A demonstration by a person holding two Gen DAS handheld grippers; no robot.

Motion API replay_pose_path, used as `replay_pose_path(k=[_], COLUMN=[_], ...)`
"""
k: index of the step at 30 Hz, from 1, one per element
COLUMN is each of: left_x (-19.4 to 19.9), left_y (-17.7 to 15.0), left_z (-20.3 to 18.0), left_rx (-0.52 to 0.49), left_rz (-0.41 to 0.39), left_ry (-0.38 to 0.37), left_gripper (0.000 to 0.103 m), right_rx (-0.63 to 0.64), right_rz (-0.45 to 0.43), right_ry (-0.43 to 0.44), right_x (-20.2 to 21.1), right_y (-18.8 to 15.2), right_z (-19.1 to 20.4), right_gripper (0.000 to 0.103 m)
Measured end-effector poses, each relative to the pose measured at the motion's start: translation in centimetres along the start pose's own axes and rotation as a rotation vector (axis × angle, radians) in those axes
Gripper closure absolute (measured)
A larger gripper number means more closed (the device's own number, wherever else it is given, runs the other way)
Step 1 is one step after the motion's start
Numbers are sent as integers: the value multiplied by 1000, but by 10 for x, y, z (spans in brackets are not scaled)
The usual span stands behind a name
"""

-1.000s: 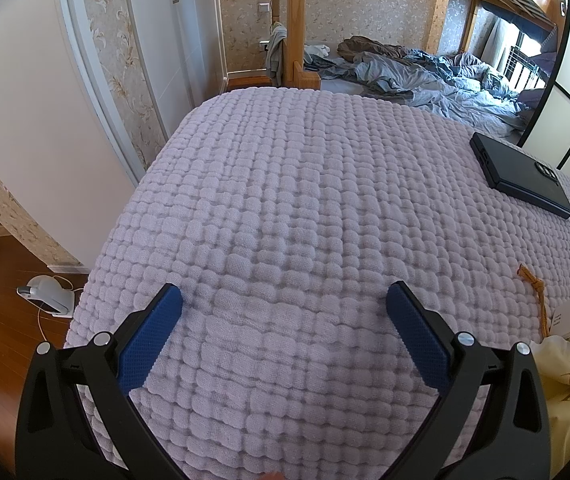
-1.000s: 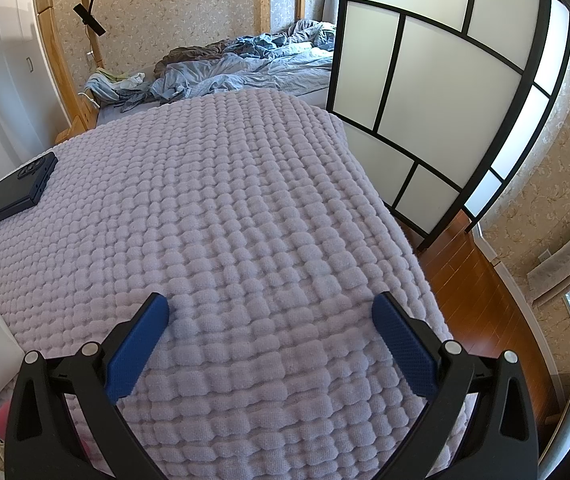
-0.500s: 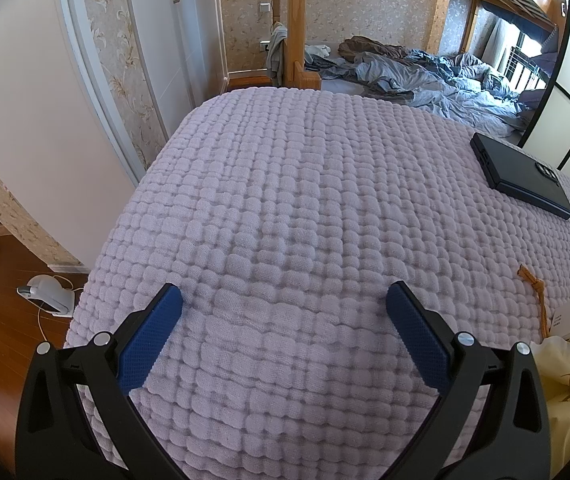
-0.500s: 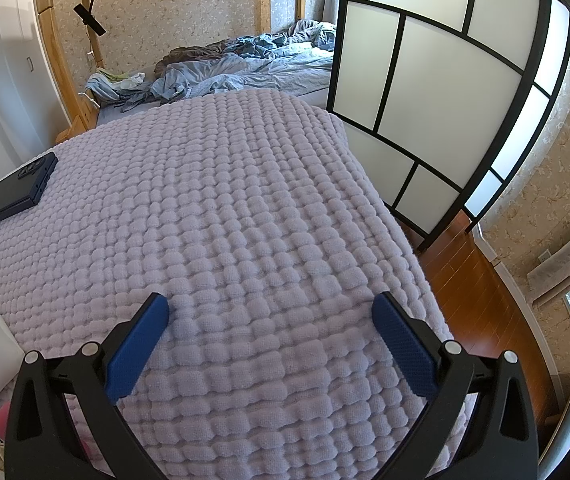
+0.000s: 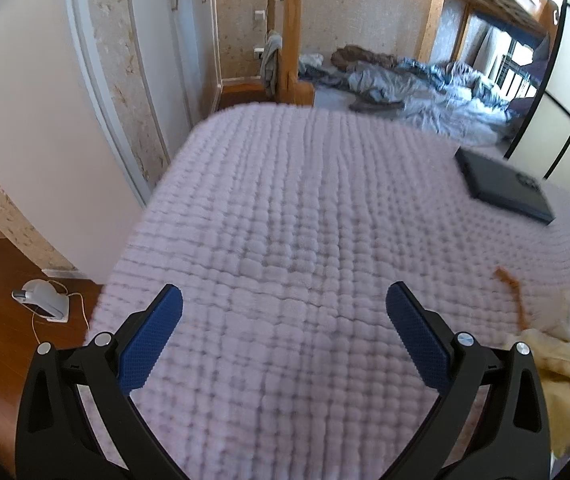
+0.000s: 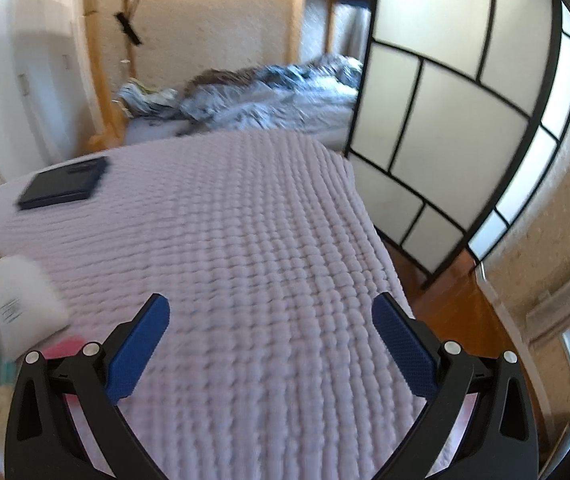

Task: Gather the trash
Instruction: 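Grasp the white medicine box with the left tool while the right tool grasps the blue mask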

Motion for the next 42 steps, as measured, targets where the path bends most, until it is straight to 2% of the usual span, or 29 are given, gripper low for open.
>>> replay_pose_path(k=[2,5,9,10,12,14,16,17,18,20,21,22,24,28,30,34,42], left_x=[21,60,107,119,130,136,136,136,132,124,120,116,109,101,100,99,99], left_y=[4,0,-26,-38,-58,-75,-90,-96,-98,-100,-103,-105,-111,-120,-123,-124,-131], left_z=[-1,-16,-57,-72,-93,-112,-131,-134,-140,-147,-145,-144,-143,-142,-139,-132,-136], left_rx=[-19,-99,-199,-230,-284,-328,-337,-331,-324,-313,-308,-304,-285,-286,-269,-265,-284], left_rz=[-32,-83,-82,-72,-47,-32,-4,5,17,21,21,27,53,76,88,96,112], left_ry=[-14,-55,-197,-245,-293,-308,-324,-333,-341,-328,-321,-315,-321,-305,-322,-328,-340], left_gripper=[1,1,1,1,1,1,1,1,2,14,16,20,27,42,42,42,42], right_rx=[52,151,265,291,338,367,354,332,312,206,147,56,-27,-9,-17,-72,21], right_rz=[-29,-69,-77,-75,-74,-67,-22,9,22,56,67,86,115,119,119,130,122], right_ry=[36,121,225,237,222,213,197,201,205,229,257,312,325,293,308,342,250], right_x=[23,63,103,109,112,109,99,92,87,77,74,70,63,58,58,57,47], right_y=[-3,-12,-33,-40,-51,-58,-64,-68,-69,-72,-72,-74,-78,-83,-83,-87,-81], right_z=[12,41,85,95,111,121,126,129,132,129,127,125,119,123,123,114,125], right_gripper=[4,4,4,4,4,4,6,16,21,29,31,33,34,42,46,47,48])
Point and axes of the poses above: each gripper's, at about its wrist camera, not at the fingertips, and x roughly against the way its jaws point, z to its left, y to its top, the point moved 10 cm from there along -x, roughly the way its jaws point, and after that the axes turned 5 degrees about x, right-handed, at the moved point
